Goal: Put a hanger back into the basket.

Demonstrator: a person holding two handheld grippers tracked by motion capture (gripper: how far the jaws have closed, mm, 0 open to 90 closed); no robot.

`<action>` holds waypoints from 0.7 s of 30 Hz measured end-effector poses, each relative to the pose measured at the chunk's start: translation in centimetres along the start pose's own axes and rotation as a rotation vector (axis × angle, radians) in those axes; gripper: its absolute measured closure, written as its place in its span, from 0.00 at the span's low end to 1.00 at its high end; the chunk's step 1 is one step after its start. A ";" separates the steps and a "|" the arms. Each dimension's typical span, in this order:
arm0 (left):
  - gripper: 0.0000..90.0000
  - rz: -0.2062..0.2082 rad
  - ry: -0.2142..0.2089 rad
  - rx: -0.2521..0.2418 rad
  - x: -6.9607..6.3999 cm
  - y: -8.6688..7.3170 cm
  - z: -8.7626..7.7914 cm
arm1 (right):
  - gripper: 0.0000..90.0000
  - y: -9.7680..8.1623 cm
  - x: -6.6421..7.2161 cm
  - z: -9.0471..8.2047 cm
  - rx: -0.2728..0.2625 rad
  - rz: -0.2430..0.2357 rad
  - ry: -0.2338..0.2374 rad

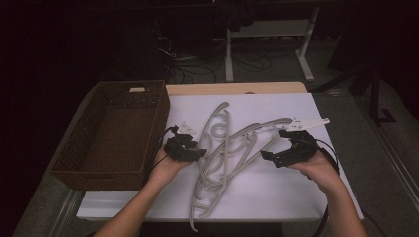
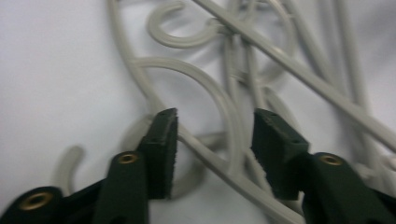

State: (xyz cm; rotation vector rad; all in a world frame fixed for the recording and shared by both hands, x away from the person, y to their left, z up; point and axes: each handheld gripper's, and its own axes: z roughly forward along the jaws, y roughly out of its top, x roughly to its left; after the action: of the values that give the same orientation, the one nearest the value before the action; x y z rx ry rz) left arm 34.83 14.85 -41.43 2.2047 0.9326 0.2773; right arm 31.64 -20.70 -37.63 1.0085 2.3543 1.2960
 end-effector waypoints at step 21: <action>0.50 -0.126 -0.108 0.065 -0.1 -2.9 1.1 | 0.00 -0.1 0.0 0.4 0.010 -0.005 -0.002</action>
State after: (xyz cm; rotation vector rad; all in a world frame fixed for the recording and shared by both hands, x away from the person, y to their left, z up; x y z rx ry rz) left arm 33.65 15.58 -44.16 2.1848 1.0284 0.0691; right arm 31.76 -20.48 -37.90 1.0060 2.3630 1.2822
